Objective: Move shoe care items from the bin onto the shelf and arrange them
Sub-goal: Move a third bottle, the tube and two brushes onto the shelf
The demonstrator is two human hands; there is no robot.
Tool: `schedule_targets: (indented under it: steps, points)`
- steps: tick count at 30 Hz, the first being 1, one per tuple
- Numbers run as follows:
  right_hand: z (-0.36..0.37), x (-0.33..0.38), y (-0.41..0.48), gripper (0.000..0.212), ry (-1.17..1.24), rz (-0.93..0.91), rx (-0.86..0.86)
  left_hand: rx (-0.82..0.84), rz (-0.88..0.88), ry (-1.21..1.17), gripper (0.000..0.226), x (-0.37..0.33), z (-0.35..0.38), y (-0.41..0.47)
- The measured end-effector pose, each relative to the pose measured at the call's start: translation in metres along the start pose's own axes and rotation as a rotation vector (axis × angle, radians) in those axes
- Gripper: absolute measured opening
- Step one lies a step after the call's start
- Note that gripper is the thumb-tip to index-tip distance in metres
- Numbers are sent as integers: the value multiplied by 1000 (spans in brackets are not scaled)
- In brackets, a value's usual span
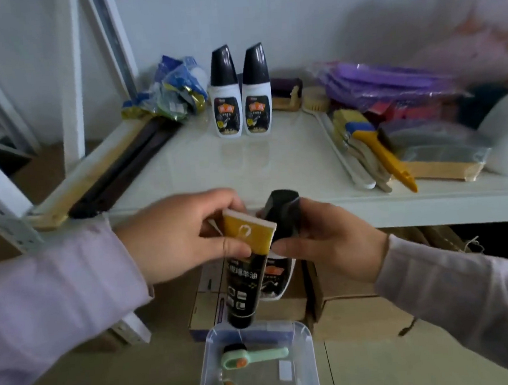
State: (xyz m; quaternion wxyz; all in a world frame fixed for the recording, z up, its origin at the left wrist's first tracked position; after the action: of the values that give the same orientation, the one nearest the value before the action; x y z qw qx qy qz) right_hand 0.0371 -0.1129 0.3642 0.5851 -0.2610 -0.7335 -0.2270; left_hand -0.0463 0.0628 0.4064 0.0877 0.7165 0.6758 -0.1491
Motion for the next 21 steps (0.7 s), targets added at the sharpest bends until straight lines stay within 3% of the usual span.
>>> schedule_targets:
  steps: [2, 9, 15, 21]
  points:
    - [-9, 24, 3, 54, 3, -72, 2, -44, 25, -94, 36, -8, -26, 1]
    - [-53, 69, 49, 37, -35, -226, -158, -304, 74, -165, 18, -13, -86, 48]
    - [-81, 58, 102, 35, -173, -218, -331, -412, -5, -166, 22, -3, -74, 106]
    - [-105, 53, 139, 46, -184, -165, -448, -496, -87, -242, 20, -6, -66, 141]
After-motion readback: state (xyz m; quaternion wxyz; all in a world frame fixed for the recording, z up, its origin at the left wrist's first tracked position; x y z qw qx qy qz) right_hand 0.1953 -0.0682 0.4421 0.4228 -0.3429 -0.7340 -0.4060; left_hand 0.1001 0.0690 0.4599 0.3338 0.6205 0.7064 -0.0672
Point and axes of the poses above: each hand's wrist, its own y-axis towards the middle knuckle, its own z-axis out of the palm, x = y × z, the point moved 2 cm from there along y, towards the middle knuckle, and after that the axes turned 14 degrees about y, right-handed, at the moved point
